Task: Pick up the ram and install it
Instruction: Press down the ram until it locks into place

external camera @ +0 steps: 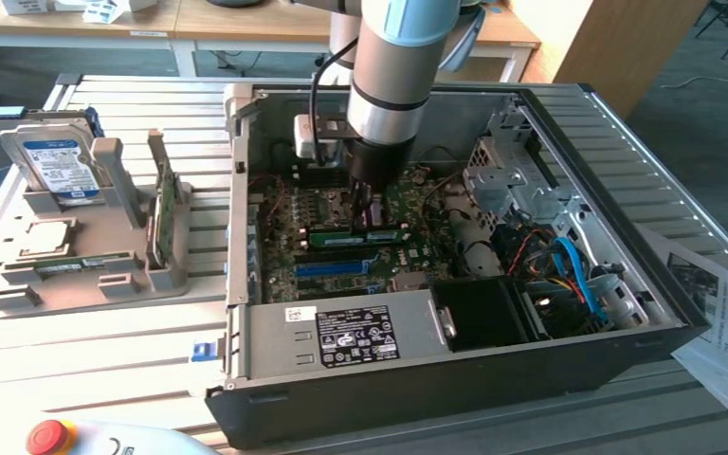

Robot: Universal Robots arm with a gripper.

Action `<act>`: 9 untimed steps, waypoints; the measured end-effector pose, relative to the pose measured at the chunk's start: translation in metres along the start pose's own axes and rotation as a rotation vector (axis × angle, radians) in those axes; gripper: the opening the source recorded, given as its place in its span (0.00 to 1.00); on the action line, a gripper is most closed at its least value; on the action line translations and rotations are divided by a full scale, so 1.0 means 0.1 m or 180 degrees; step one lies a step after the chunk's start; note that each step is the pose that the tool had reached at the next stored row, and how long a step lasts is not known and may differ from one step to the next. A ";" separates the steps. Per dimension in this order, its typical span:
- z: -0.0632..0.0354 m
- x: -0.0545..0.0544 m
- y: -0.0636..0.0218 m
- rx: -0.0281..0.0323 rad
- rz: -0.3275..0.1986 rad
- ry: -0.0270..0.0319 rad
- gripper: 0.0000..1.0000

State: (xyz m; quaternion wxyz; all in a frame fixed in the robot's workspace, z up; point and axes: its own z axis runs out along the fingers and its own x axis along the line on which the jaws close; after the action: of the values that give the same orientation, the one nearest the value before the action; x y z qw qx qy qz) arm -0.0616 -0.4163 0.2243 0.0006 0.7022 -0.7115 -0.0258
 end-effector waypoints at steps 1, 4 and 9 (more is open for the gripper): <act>0.001 0.00 0.000 0.0000 0.0000 0.0000 0.10; 0.004 0.00 0.000 0.0000 0.0000 0.0000 0.10; 0.005 0.00 0.001 0.0000 0.0000 0.0000 0.10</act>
State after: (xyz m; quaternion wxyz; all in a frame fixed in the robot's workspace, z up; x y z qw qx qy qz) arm -0.0616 -0.4165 0.2238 0.0006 0.7022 -0.7115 -0.0258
